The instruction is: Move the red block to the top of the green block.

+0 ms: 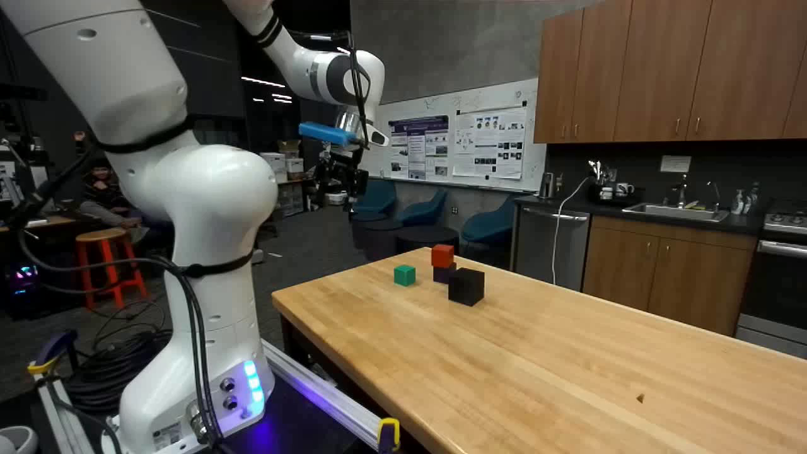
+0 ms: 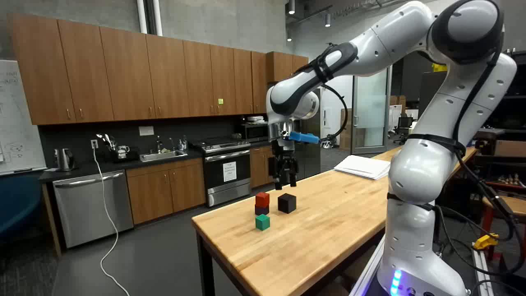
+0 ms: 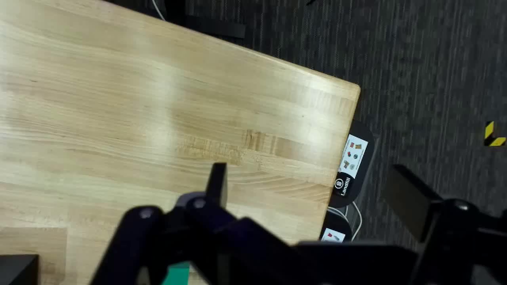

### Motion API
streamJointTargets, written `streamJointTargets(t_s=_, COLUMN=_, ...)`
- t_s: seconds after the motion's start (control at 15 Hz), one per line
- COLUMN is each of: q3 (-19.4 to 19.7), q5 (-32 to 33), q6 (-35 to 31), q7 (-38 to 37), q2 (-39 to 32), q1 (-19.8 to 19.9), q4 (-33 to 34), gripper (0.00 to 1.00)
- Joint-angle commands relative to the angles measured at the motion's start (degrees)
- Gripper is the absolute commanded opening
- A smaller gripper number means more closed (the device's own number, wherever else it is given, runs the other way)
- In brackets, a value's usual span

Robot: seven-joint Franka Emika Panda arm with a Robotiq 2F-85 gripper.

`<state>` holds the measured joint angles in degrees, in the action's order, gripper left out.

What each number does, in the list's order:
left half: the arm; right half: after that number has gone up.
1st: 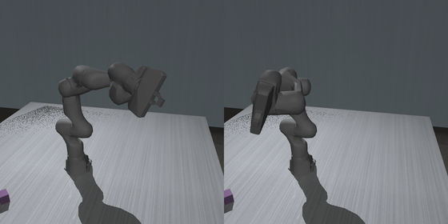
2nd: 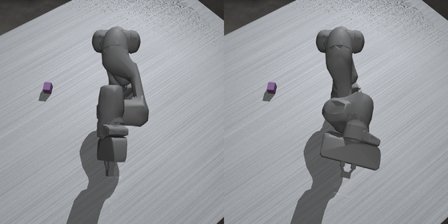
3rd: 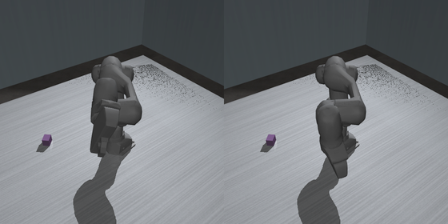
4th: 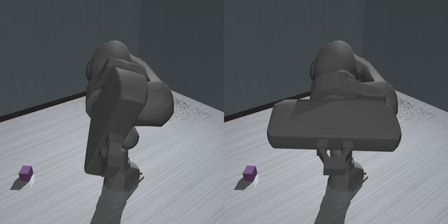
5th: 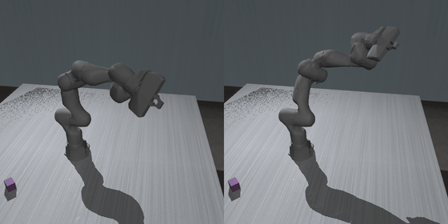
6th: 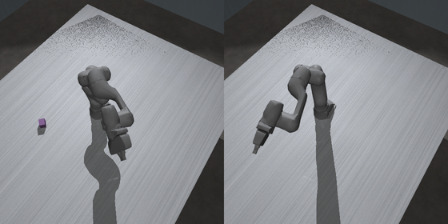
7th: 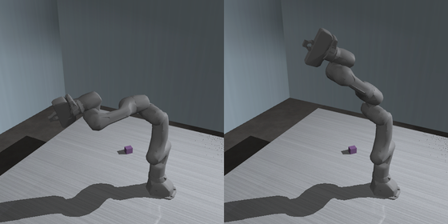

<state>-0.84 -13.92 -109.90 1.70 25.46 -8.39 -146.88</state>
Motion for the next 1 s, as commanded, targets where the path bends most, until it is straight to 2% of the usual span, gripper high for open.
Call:
streamJointTargets(t_s=0.0, q3=-0.9, q5=-0.3, q6=0.2, q7=0.3, q2=0.0, q1=0.9, q4=0.1, gripper=1.0)
streamJointTargets(t_s=0.53, q3=-0.9, q5=-0.3, q6=0.2, q7=0.3, q2=0.0, q1=0.9, q4=0.1, gripper=1.0)
streamJointTargets(t_s=0.93, q3=0.3, q5=3.6, q6=-5.1, q7=5.6, q2=-3.3, q1=2.8, q4=1.5, gripper=1.0)
